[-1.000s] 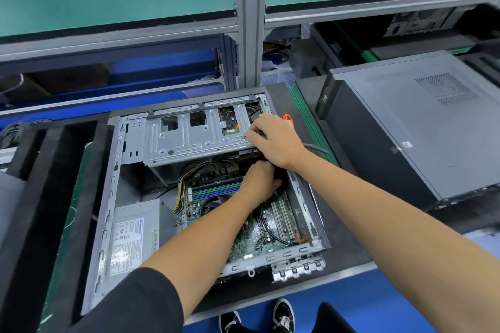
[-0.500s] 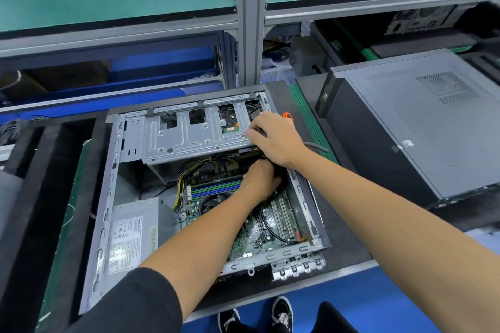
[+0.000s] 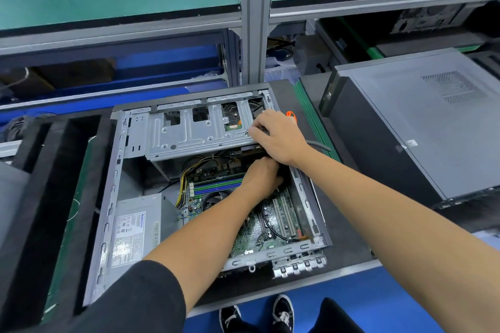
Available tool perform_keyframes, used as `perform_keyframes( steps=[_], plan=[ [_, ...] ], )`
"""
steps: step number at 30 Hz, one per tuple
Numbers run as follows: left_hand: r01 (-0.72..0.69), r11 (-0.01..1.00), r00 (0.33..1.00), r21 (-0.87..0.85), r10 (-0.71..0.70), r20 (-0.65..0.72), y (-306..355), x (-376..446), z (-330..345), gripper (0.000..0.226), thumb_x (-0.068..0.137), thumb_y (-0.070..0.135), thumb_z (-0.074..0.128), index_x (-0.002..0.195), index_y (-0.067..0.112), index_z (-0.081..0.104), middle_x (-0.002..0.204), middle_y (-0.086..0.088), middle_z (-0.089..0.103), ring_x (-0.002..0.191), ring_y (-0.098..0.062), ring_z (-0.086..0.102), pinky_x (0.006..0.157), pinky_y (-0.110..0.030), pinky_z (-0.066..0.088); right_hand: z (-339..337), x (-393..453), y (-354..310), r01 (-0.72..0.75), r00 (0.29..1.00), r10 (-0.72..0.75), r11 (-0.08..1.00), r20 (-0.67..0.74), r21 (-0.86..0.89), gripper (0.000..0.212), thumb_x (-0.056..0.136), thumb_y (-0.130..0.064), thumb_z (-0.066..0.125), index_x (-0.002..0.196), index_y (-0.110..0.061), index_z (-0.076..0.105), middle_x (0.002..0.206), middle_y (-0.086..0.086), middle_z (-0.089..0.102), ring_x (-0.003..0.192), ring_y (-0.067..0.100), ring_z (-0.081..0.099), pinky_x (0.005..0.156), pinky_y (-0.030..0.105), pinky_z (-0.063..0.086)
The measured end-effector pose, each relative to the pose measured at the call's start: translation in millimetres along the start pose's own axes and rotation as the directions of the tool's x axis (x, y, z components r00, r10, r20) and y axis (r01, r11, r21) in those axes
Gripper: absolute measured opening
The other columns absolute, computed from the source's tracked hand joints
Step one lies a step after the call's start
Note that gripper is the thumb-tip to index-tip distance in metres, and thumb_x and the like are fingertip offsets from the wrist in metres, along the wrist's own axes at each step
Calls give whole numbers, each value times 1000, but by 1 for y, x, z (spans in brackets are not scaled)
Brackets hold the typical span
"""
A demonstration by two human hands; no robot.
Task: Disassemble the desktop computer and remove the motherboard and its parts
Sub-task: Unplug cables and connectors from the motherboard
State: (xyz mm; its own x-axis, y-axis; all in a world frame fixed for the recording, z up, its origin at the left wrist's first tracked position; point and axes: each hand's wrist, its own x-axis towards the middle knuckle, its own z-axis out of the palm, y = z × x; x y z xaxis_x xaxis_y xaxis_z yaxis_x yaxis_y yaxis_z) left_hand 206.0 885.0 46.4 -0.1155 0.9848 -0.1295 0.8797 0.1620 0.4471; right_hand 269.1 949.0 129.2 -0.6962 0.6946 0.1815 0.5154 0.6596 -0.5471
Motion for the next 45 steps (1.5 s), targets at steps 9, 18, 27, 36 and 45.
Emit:
perform_keyframes(
  steps=[9,18,27,36,45],
  plan=[
    [0,1000,1000,25,0,17,2,0,-4,21,84,11,58,102,2,58,91,-18,63,76,-36,58,62,-42,49,2,0,2,9,1000,-9,1000,1,1,21,95,-32,52,86,-17,64,90,-7,52,86,12,45,80,31,23],
    [2,1000,999,6,-2,34,1,0,-1,26,85,11,58,107,-2,57,98,-22,62,85,-40,59,66,-43,49,-1,-2,-2,-22,1000,20,996,19,92,69,93,-55,21,77,-1,60,82,11,57,84,21,50,77,35,28],
    [13,999,1000,-41,-13,-4,3,-1,3,24,82,6,57,103,-5,59,98,-24,62,87,-41,60,68,-44,49,-1,0,-1,-28,1000,28,998,-2,58,80,88,-61,11,79,1,61,85,13,60,84,21,52,76,37,25],
    [39,997,999,-72,-40,-10,3,-3,5,24,81,12,63,100,-3,61,99,-24,64,89,-40,61,70,-41,49,0,2,2,-2,1000,3,999,-8,41,75,90,-60,13,74,-1,57,80,11,57,79,21,51,70,35,24],
    [101,990,992,-96,-93,89,3,-5,-8,20,79,19,62,92,3,60,89,-16,64,80,-35,62,57,-32,42,4,3,3,48,998,-48,998,-29,28,73,92,-60,16,70,0,51,72,10,52,72,18,46,65,36,22]
  ],
)
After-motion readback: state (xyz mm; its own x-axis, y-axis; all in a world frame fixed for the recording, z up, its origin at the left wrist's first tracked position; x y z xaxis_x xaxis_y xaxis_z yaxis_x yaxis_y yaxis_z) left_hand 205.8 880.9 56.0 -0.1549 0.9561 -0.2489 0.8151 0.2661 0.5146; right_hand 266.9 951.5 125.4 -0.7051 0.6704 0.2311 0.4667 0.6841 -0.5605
